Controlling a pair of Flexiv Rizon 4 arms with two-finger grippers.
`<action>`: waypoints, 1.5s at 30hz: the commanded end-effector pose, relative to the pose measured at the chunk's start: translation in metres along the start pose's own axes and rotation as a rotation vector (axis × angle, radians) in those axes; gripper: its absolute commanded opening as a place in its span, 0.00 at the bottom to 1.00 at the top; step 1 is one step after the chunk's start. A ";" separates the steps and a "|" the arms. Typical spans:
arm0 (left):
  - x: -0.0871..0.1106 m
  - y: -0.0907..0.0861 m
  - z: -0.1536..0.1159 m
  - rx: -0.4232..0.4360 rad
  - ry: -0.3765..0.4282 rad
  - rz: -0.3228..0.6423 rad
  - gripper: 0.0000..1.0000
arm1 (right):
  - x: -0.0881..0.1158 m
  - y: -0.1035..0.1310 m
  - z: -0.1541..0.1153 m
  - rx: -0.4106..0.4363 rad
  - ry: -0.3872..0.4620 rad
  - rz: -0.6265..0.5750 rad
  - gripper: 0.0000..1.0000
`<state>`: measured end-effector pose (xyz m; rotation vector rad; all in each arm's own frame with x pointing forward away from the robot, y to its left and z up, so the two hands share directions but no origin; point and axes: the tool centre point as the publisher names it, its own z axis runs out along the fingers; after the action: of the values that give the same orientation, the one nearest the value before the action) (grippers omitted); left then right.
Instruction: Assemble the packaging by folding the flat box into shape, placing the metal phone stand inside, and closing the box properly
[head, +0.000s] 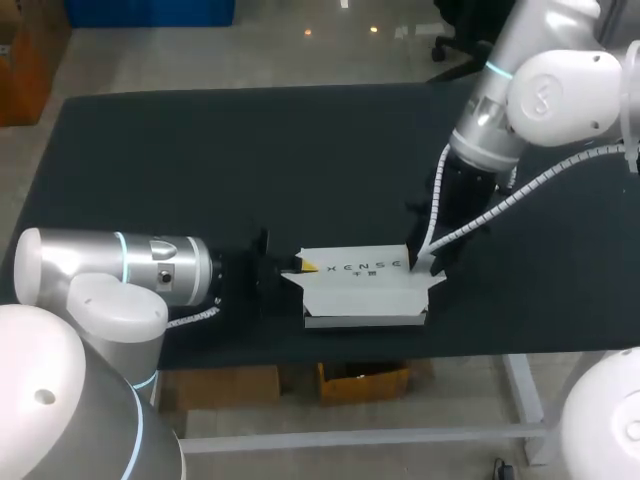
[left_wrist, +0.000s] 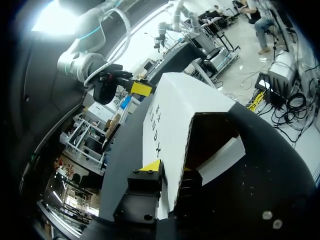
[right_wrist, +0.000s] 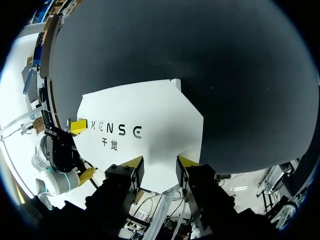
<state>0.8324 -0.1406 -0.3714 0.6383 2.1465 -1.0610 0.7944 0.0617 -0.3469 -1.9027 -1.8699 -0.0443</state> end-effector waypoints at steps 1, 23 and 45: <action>0.009 0.003 -0.001 0.006 -0.009 0.002 0.13 | -0.002 -0.001 0.003 -0.001 0.003 -0.001 0.39; 0.007 0.000 -0.027 0.014 -0.061 0.015 0.36 | -0.001 0.000 0.006 -0.037 -0.014 -0.034 0.39; 0.008 -0.002 -0.092 -0.035 -0.147 -0.005 0.45 | 0.001 -0.002 0.007 -0.037 -0.015 -0.033 0.39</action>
<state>0.8077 -0.0775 -0.3447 0.5312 2.0499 -1.0357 0.7915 0.0645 -0.3515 -1.9008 -1.9224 -0.0762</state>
